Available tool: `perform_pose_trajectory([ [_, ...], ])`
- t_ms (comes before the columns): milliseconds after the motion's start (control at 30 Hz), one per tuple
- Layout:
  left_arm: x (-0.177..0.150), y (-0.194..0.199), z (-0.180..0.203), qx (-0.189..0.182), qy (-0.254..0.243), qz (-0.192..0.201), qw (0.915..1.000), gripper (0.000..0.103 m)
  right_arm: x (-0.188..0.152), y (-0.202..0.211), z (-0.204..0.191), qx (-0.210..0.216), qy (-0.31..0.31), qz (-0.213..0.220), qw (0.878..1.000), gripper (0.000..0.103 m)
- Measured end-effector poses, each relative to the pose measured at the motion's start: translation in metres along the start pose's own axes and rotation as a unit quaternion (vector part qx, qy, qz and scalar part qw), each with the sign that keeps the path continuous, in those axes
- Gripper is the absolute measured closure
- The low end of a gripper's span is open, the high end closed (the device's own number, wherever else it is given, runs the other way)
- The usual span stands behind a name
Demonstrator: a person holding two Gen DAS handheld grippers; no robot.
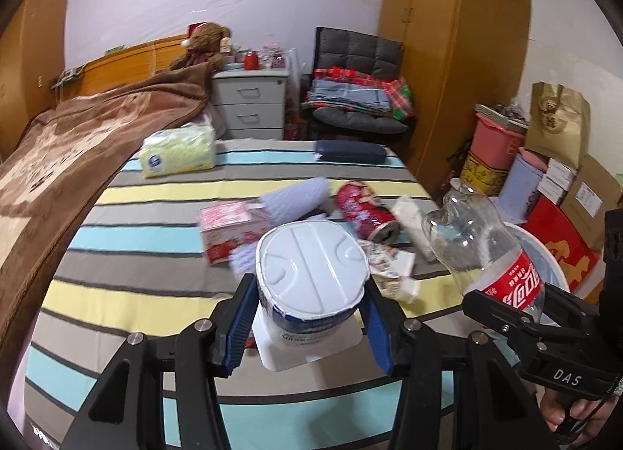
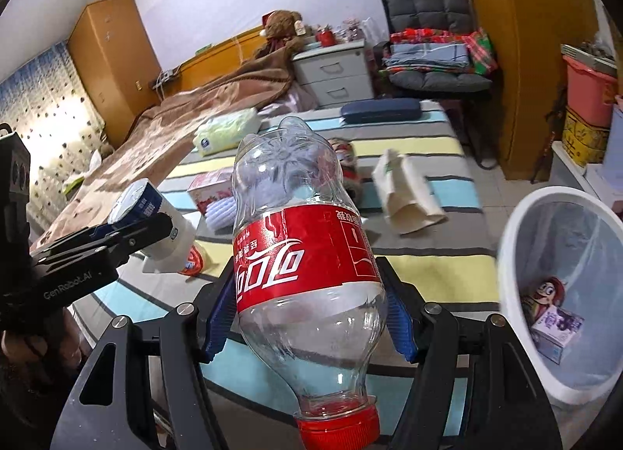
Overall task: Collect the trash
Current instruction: 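Carry the bottle and white tub over the trash bin with both tools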
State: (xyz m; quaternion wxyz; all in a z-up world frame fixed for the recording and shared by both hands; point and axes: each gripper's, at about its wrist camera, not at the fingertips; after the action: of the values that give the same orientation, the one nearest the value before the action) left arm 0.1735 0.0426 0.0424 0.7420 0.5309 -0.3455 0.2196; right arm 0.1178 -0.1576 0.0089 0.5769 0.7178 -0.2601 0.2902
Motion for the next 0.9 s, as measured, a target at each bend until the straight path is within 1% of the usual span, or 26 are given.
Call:
perform_pose_trajectory([
  [167, 0.003, -0.008, 0.030, -0.016, -0.022, -0.005, 0.9996, 0.051, -0.001, 0.009, 0.017, -0.017, -0.015, 0.007, 1.000, 0.036],
  [333, 0.006, -0.017, 0.067, -0.043, -0.045, -0.008, 0.9980, 0.051, -0.003, 0.021, 0.039, -0.037, -0.036, 0.016, 0.999, 0.036],
  [467, 0.009, -0.028, 0.095, -0.062, -0.061, -0.013, 0.9961, 0.051, -0.006, 0.033, 0.060, -0.062, -0.055, 0.024, 0.996, 0.036],
  [767, 0.010, -0.052, 0.161, -0.112, -0.097, -0.028, 0.9886, 0.051, -0.011, 0.049, 0.103, -0.111, -0.094, 0.029, 0.989, 0.035],
  [900, 0.012, -0.069, 0.188, -0.131, -0.113, -0.039, 0.9842, 0.051, -0.012, 0.047, 0.121, -0.138, -0.106, 0.021, 0.985, 0.036],
])
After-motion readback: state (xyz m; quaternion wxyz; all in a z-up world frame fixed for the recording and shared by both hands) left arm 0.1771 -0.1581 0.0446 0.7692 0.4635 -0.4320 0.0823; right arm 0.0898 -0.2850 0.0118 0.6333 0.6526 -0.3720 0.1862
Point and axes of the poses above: each gripper's, at about its wrist camera, not at the fingertips, and y roughly against the way its jaws point, z to its right, x to its top, and after that the axes turned 8 degrees about -x, right-handed
